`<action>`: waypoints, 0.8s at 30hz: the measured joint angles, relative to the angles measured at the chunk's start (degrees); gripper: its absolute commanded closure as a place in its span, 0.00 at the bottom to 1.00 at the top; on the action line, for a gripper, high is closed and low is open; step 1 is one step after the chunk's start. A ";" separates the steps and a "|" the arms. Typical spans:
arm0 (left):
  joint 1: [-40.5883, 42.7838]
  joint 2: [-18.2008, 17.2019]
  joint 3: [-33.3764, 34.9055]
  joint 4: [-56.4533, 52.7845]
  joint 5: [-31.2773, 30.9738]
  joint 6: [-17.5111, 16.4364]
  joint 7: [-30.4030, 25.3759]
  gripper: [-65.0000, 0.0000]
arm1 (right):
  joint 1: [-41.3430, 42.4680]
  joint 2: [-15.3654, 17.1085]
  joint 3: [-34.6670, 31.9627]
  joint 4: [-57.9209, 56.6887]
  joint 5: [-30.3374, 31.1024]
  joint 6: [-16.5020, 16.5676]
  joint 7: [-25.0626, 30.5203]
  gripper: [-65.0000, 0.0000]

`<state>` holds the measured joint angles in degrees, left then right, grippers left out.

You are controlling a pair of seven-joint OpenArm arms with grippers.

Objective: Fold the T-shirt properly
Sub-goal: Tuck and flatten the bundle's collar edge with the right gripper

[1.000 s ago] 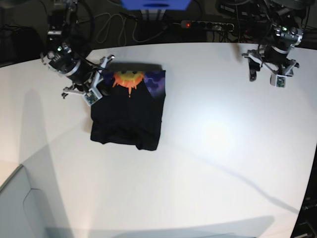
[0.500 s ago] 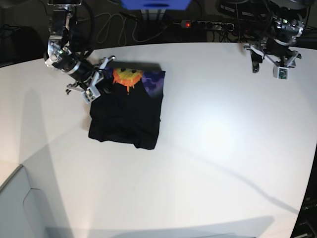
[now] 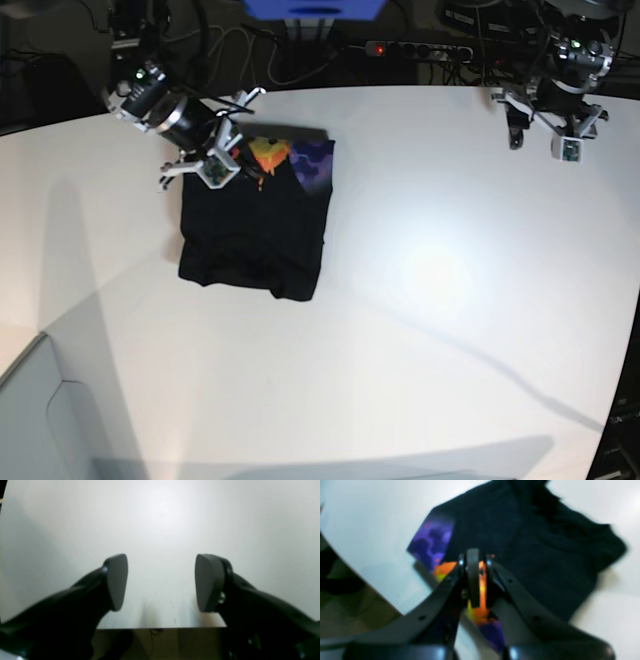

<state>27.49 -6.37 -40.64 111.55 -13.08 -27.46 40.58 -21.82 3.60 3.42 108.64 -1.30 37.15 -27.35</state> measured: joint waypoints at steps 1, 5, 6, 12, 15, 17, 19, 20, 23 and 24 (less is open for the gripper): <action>0.00 0.04 0.02 0.00 -0.04 -0.02 0.00 0.38 | 0.13 -0.11 -0.66 -1.70 0.22 -0.02 0.35 1.00; 0.17 0.02 -0.02 0.00 -0.13 0.00 -0.02 0.38 | 2.51 0.17 -0.37 -8.15 0.11 -0.02 0.50 1.00; 0.28 0.02 -0.04 0.00 -0.02 0.00 0.02 0.38 | 3.06 0.35 -0.39 -9.57 0.26 -0.07 0.90 1.00; 0.28 0.02 -0.04 0.00 -0.07 0.00 0.00 0.38 | 2.82 2.95 -0.24 -11.34 0.90 -0.09 1.64 1.00; 0.26 0.17 -0.04 0.00 -0.20 0.00 0.00 0.38 | 2.86 4.20 -0.39 -11.30 1.14 -0.11 1.68 1.00; 0.26 0.55 -0.07 0.00 -0.20 0.00 -0.04 0.38 | 2.32 4.46 -0.20 -11.15 1.11 -0.11 1.79 1.00; 0.28 0.87 -0.02 0.00 -0.24 -0.02 0.20 0.38 | 1.68 4.46 -0.22 -11.08 1.11 -0.11 2.10 1.00; 0.26 0.87 -0.04 0.00 -0.22 -0.02 0.17 0.38 | 1.62 4.46 -0.22 -11.08 1.11 -0.11 2.10 1.00; 0.26 0.83 -0.04 0.00 -0.24 -0.02 0.15 0.38 | 1.40 4.46 -0.24 -9.75 0.66 -0.09 1.18 1.00; 0.26 0.83 -0.04 0.00 -0.24 -0.02 0.13 0.38 | 0.90 4.46 -0.24 -8.17 0.09 -0.07 0.72 1.00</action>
<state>27.75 -5.54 -40.69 111.55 -13.32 -27.49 40.71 -20.93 8.05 3.18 100.47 -1.21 37.08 -26.63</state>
